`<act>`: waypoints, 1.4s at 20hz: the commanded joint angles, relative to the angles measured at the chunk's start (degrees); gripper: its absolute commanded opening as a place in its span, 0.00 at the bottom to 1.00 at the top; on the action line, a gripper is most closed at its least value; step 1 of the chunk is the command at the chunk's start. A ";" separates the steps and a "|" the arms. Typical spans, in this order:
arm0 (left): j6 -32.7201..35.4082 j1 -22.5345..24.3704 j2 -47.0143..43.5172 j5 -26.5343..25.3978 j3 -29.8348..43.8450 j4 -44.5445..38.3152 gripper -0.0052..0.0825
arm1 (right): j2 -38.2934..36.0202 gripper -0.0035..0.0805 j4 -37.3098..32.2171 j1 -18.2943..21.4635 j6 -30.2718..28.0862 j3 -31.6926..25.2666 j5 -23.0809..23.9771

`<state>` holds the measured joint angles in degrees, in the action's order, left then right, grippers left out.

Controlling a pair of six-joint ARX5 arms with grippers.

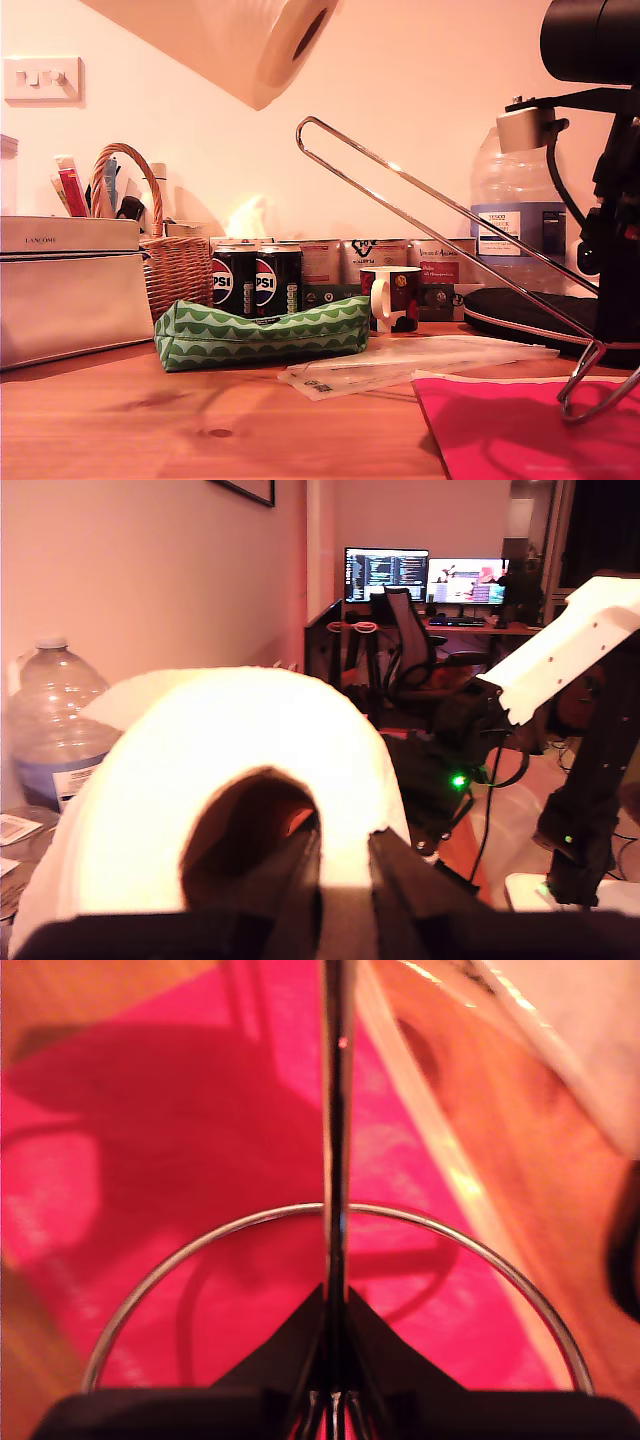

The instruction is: Insert the paper towel roll into the metallic stand.

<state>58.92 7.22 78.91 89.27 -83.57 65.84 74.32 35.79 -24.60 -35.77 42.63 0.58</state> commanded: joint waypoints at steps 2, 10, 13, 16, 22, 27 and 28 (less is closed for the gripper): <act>0.11 1.42 0.52 1.73 0.83 -0.33 0.03 | -3.08 0.03 -0.57 -0.04 0.37 0.87 -0.79; -0.46 1.66 1.97 1.84 0.83 -1.33 0.03 | -9.18 0.03 -0.20 -0.13 -0.31 0.87 -2.38; -0.44 1.66 2.47 3.78 0.83 -1.64 0.03 | -9.31 0.03 -0.07 -0.46 -0.28 0.87 -3.28; -0.44 1.66 2.47 4.81 0.83 -2.27 0.03 | -9.31 0.03 0.02 -2.12 -0.31 0.87 -3.65; -0.48 1.66 2.47 6.40 0.83 -2.67 0.03 | -9.22 0.03 1.22 -3.82 -0.28 0.87 -3.61; -0.42 1.66 2.47 6.51 0.83 -2.69 0.03 | -9.11 0.03 4.35 -3.80 -0.44 0.85 -2.84; -0.44 1.66 2.47 6.51 0.83 -2.69 0.03 | -9.14 0.03 4.72 -3.76 -0.50 0.85 -2.73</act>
<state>58.48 8.88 81.19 89.47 -83.57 63.81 65.47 41.06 -27.55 -35.88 42.63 -1.98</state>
